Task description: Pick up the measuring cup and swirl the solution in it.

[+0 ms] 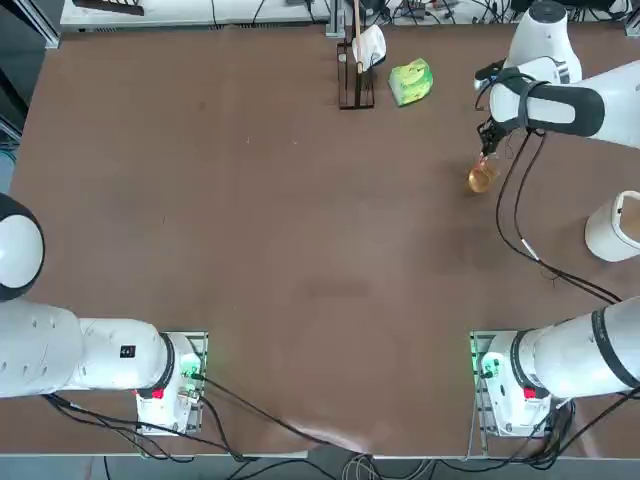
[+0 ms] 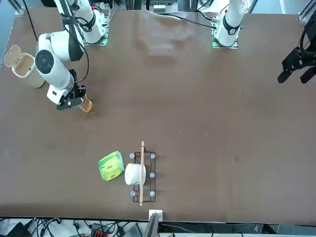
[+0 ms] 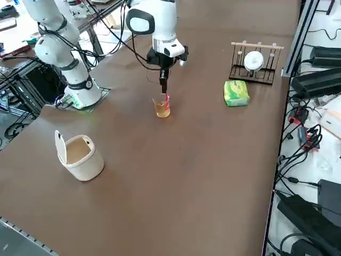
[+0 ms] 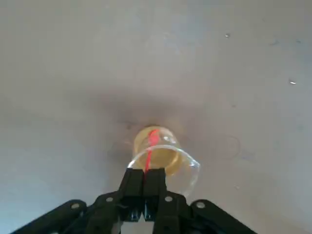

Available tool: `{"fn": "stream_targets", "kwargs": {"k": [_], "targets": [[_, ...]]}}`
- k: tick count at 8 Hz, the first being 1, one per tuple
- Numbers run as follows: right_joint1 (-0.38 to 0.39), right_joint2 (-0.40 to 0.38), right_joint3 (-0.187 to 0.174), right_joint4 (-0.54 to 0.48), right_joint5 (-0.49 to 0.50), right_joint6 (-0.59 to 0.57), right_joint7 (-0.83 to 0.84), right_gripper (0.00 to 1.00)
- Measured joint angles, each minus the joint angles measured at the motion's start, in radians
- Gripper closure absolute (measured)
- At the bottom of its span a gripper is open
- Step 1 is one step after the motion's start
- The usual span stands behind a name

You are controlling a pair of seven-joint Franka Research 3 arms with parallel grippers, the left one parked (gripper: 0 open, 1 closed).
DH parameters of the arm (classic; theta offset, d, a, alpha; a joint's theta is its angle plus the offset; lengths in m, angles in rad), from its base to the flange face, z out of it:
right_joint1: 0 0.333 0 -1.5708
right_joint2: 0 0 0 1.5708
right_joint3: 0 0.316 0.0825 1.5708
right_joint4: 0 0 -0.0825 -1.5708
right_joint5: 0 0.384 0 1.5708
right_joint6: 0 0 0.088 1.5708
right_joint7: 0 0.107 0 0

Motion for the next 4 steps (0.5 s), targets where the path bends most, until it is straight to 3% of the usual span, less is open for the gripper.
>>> {"fn": "stream_targets", "kwargs": {"k": [4], "targets": [[0.005, -0.006, 0.002, 0.007, 0.002, -0.111, -0.003, 0.97]]}}
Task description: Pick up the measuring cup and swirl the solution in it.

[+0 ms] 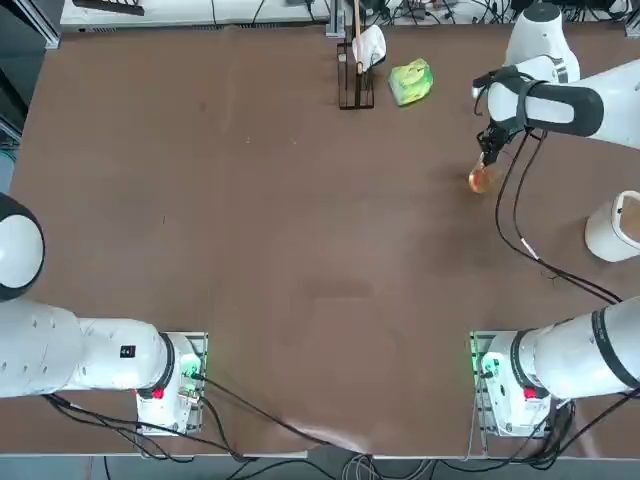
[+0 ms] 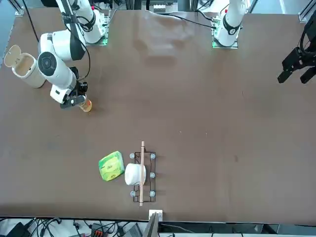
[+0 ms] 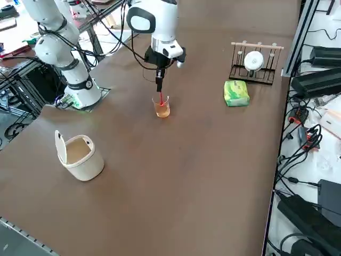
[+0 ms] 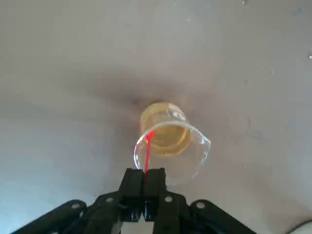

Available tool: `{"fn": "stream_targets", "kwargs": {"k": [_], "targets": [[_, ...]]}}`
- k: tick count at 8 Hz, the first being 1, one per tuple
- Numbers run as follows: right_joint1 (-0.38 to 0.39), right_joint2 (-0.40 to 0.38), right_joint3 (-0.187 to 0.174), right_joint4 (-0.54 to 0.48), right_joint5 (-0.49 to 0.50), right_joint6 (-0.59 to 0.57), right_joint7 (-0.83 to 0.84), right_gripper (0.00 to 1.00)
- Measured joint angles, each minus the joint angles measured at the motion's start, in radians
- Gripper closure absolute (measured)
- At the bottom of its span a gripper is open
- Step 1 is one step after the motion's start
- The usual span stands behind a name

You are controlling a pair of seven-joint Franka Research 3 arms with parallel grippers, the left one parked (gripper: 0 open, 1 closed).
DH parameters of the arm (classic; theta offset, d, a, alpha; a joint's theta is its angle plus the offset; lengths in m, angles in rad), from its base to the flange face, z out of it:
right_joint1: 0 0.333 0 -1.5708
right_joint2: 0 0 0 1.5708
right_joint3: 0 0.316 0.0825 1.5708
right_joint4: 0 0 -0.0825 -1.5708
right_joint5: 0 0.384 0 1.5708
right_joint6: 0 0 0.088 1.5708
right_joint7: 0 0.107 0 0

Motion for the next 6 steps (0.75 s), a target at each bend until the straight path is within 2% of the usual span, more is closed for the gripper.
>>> {"fn": "stream_targets", "kwargs": {"k": [3, 6], "targets": [[-0.004, -0.008, -0.006, 0.002, -0.019, -0.021, -0.033, 0.97], [-0.042, -0.008, -0.013, 0.004, -0.100, -0.017, -0.060, 0.97]]}}
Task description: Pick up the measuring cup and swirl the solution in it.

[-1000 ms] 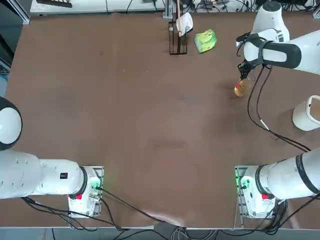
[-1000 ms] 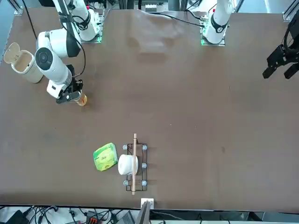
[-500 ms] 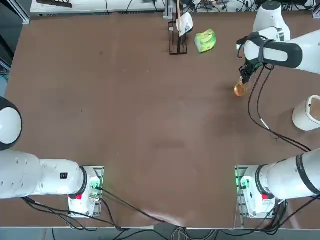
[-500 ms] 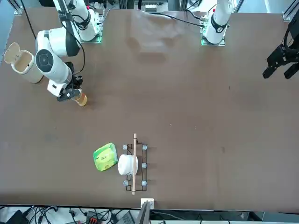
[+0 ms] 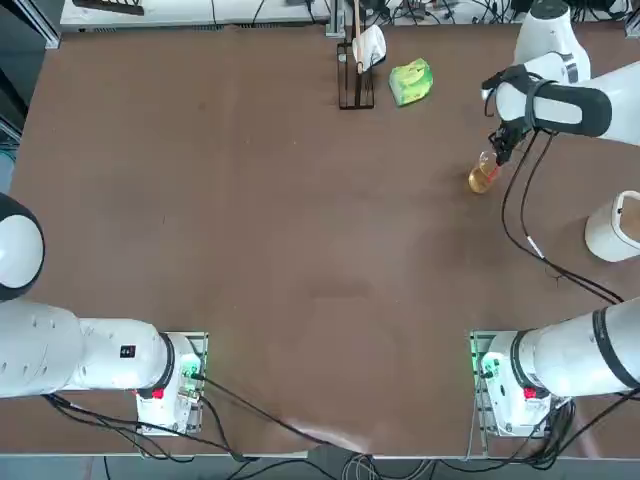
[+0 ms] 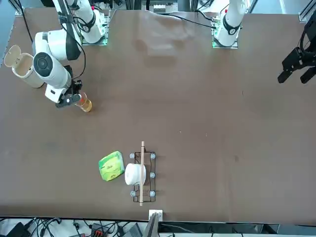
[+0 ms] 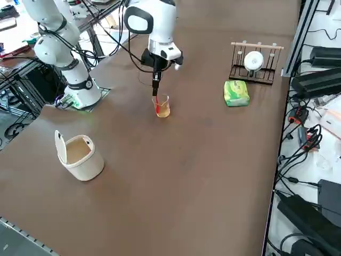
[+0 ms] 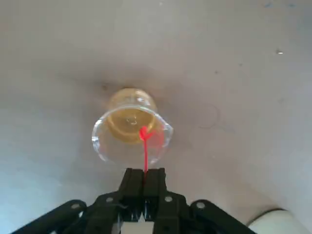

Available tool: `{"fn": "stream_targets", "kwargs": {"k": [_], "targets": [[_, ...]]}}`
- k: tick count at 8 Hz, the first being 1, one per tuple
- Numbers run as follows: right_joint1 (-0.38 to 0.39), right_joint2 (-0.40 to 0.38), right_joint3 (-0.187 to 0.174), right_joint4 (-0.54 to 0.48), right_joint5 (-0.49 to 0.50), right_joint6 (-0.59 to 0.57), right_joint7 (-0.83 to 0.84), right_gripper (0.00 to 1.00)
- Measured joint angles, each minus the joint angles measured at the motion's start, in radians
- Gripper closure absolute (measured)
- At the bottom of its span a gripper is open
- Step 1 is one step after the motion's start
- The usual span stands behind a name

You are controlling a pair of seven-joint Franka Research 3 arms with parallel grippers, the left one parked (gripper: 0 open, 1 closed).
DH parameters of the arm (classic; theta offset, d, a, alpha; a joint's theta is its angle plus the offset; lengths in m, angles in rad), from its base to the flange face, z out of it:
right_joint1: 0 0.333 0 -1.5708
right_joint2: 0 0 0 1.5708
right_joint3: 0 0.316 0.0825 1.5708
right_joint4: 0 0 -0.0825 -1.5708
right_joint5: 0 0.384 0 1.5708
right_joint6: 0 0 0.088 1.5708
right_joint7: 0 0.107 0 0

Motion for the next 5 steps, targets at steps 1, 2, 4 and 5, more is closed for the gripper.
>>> {"fn": "stream_targets", "kwargs": {"k": [1, 2, 4, 5], "targets": [[-0.007, 0.001, 0.000, 0.006, -0.009, 0.004, -0.001, 0.97], [-0.008, 0.006, 0.000, 0.019, -0.010, 0.005, -0.002, 0.97], [-0.007, 0.019, 0.005, 0.047, -0.010, 0.005, -0.002, 0.97], [-0.006, 0.027, 0.008, 0.058, -0.001, 0.006, -0.001, 0.97]]}}
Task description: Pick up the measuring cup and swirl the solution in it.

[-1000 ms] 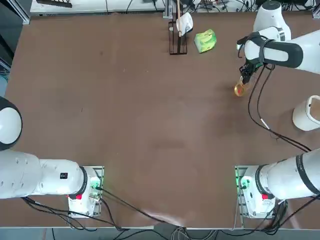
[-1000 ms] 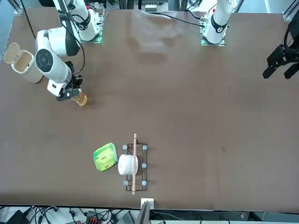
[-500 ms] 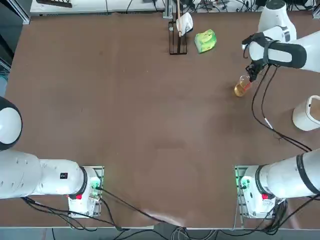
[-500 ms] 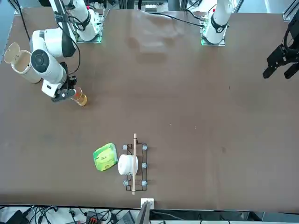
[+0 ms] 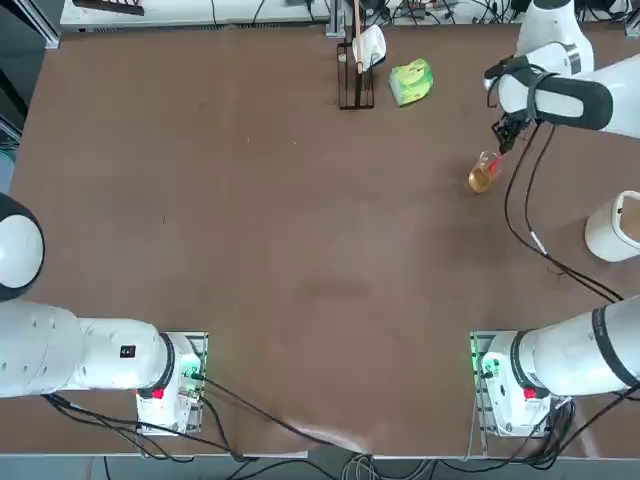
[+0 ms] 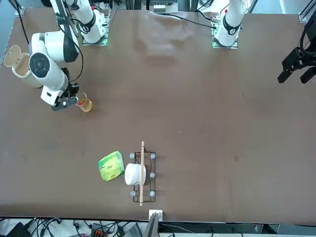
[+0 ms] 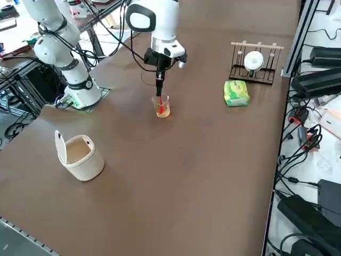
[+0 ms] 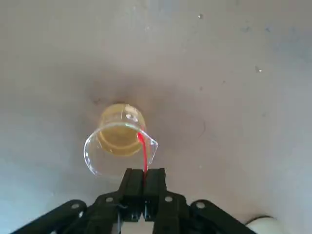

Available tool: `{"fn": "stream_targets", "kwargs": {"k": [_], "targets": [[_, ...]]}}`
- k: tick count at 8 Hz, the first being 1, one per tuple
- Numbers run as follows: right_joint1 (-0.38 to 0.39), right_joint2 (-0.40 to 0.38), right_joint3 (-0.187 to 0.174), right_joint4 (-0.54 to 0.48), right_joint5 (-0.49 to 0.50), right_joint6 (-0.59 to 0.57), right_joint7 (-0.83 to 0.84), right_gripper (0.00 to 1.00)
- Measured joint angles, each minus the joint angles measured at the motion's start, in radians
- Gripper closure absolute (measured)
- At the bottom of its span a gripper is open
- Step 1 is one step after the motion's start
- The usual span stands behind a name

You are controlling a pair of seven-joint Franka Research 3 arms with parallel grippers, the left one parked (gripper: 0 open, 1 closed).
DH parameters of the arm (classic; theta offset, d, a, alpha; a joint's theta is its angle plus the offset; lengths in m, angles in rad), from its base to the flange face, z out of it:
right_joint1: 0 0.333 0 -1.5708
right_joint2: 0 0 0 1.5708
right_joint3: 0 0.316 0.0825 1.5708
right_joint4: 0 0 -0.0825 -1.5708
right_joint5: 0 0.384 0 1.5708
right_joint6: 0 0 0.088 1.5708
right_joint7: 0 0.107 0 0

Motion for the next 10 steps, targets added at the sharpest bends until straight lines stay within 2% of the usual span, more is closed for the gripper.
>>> {"fn": "stream_targets", "kwargs": {"k": [3, 6, 10], "targets": [[0.028, 0.015, 0.008, 0.013, 0.066, 0.008, 0.013, 0.97], [0.050, 0.027, 0.010, 0.013, 0.069, 0.000, 0.039, 0.97], [0.051, 0.024, 0.010, 0.014, 0.069, -0.080, 0.038, 0.97]]}}
